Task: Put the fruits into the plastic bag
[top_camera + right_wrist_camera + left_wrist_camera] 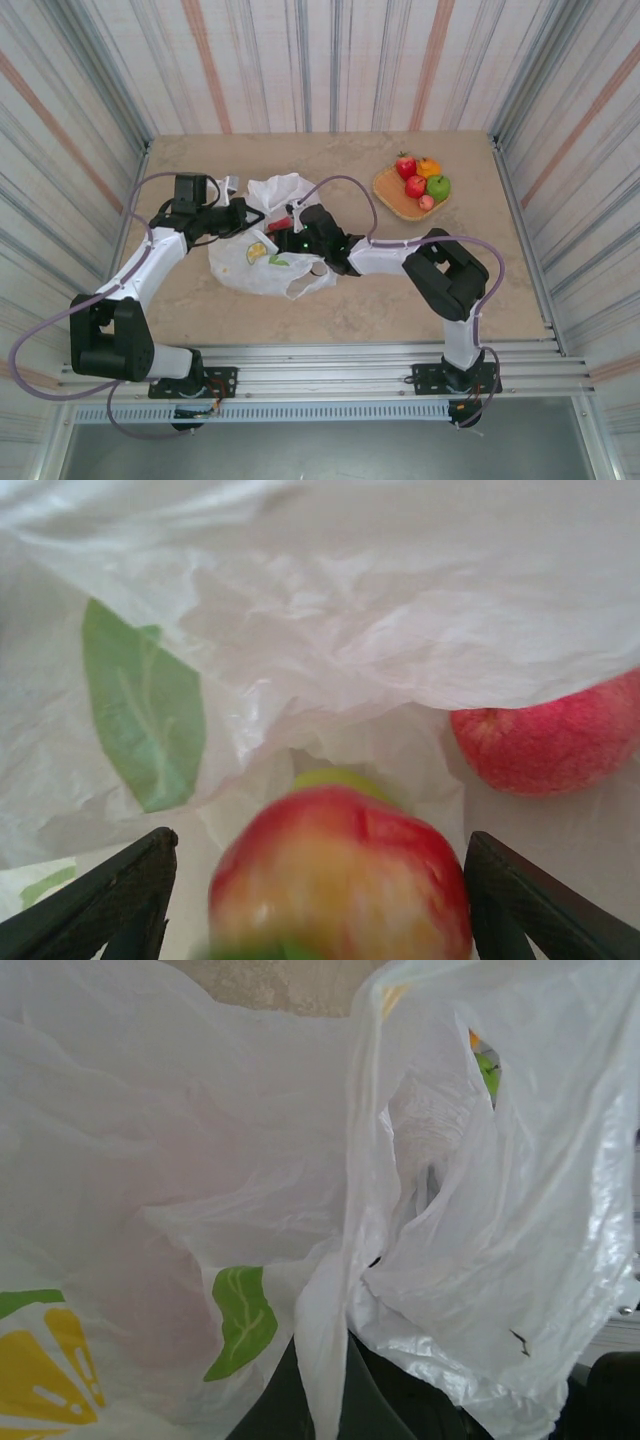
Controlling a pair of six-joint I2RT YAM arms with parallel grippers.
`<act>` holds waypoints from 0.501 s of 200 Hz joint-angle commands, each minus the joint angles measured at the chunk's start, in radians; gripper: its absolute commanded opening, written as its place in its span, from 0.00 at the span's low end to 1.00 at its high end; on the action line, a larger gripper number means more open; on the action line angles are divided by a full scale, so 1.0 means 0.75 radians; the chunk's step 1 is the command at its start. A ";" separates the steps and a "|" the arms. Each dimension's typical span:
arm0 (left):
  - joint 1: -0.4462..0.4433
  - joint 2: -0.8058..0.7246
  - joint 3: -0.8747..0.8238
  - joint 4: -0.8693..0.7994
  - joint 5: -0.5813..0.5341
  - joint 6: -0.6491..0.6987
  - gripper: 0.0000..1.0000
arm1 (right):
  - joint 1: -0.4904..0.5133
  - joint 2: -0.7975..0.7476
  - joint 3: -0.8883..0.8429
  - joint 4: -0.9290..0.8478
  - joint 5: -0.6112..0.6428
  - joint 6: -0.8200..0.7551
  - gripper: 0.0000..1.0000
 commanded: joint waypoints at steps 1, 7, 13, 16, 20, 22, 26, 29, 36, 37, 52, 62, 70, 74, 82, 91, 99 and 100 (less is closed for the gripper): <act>0.004 -0.039 0.006 -0.016 0.018 -0.004 0.00 | -0.014 -0.063 -0.025 -0.035 -0.069 0.003 0.80; 0.004 -0.039 0.006 -0.016 0.019 -0.005 0.00 | -0.017 -0.069 -0.029 -0.044 -0.077 0.001 0.81; 0.005 -0.038 0.007 -0.015 0.020 -0.006 0.00 | -0.017 -0.075 -0.036 -0.049 -0.086 -0.005 0.82; 0.006 -0.039 0.007 -0.014 0.021 -0.007 0.00 | -0.018 -0.077 -0.040 -0.049 -0.091 -0.006 0.82; 0.006 -0.037 0.006 -0.013 0.021 -0.007 0.00 | -0.019 -0.078 -0.044 -0.047 -0.096 -0.007 0.82; 0.007 -0.037 0.007 -0.013 0.021 -0.007 0.00 | -0.019 -0.079 -0.048 -0.049 -0.098 -0.009 0.83; 0.006 -0.037 0.008 -0.013 0.020 -0.008 0.00 | -0.020 -0.080 -0.050 -0.050 -0.100 -0.010 0.83; 0.008 -0.036 0.006 -0.013 0.021 -0.009 0.00 | -0.021 -0.081 -0.055 -0.051 -0.102 -0.010 0.84; 0.008 -0.037 0.005 -0.013 0.023 -0.009 0.00 | -0.023 -0.082 -0.061 -0.051 -0.103 -0.009 0.85; 0.009 -0.037 0.005 -0.013 0.022 -0.009 0.00 | -0.024 -0.083 -0.062 -0.051 -0.104 -0.008 0.85; 0.008 -0.036 0.006 -0.010 0.021 -0.010 0.00 | -0.030 -0.088 -0.074 -0.051 -0.112 -0.008 0.88; 0.008 -0.036 0.005 -0.011 0.018 -0.007 0.00 | -0.036 -0.094 -0.077 -0.058 -0.117 -0.007 0.90; 0.008 -0.033 0.004 -0.011 0.018 -0.009 0.00 | -0.040 -0.107 -0.083 -0.065 -0.126 -0.007 0.90; 0.009 -0.031 0.004 -0.011 0.020 -0.011 0.00 | -0.041 -0.115 -0.088 -0.066 -0.128 -0.011 0.91; 0.008 -0.030 0.007 -0.011 0.024 -0.010 0.00 | -0.043 -0.134 -0.099 -0.069 -0.125 -0.023 0.91; 0.008 -0.030 0.008 -0.014 0.026 -0.011 0.00 | -0.045 -0.158 -0.110 -0.081 -0.124 -0.036 0.92; 0.009 -0.034 0.007 -0.012 0.025 -0.011 0.00 | -0.047 -0.180 -0.121 -0.093 -0.124 -0.045 0.92; 0.009 -0.033 0.008 -0.011 0.025 -0.011 0.00 | -0.047 -0.183 -0.122 -0.096 -0.123 -0.047 0.92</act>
